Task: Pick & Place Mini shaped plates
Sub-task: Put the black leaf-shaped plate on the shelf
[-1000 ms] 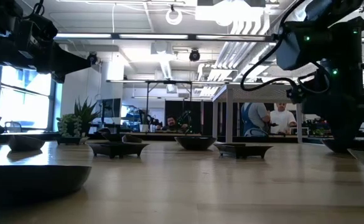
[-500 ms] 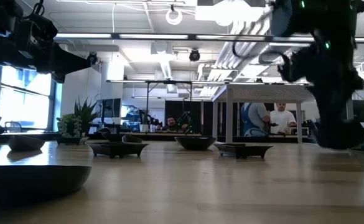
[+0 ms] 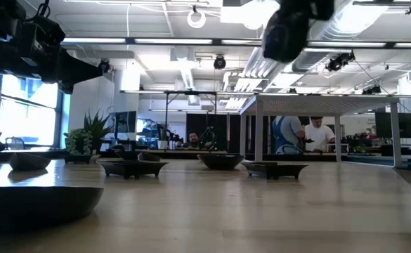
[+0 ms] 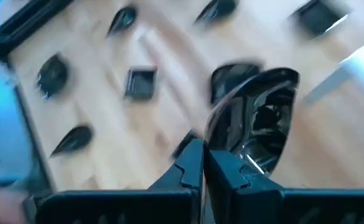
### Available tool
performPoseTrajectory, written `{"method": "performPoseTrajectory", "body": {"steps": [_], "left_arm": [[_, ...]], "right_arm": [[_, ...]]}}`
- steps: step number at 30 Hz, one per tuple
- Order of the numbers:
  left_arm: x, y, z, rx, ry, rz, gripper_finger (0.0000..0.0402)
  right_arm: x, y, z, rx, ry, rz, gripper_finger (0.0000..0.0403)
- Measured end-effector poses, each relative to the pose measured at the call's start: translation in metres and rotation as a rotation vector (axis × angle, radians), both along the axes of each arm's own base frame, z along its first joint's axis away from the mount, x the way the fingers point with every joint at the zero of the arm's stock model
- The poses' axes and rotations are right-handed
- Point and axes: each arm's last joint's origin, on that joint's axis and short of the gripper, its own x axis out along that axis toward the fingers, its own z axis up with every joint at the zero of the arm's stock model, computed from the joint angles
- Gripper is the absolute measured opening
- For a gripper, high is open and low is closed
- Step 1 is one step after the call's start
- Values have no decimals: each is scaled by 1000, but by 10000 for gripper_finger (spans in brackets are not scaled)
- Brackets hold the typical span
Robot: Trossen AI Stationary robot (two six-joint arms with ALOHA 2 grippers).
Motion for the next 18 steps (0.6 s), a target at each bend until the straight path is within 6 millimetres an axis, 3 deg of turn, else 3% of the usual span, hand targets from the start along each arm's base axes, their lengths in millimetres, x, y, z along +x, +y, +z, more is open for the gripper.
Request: {"method": "performPoseTrajectory", "body": {"steps": [4, 7, 13, 18], "left_arm": [[0, 0, 0, 0, -1, 0, 1], [0, 0, 0, 0, -1, 0, 1], [0, 0, 0, 0, 0, 0, 1], [0, 0, 0, 0, -1, 0, 1]], "right_arm": [[18, -33, 21, -103, 94, -63, 7], [34, -65, 25, -154, 198, -74, 7], [56, -134, 1, -175, 511, -139, 7], [66, -172, -20, -198, 613, -182, 7]]}}
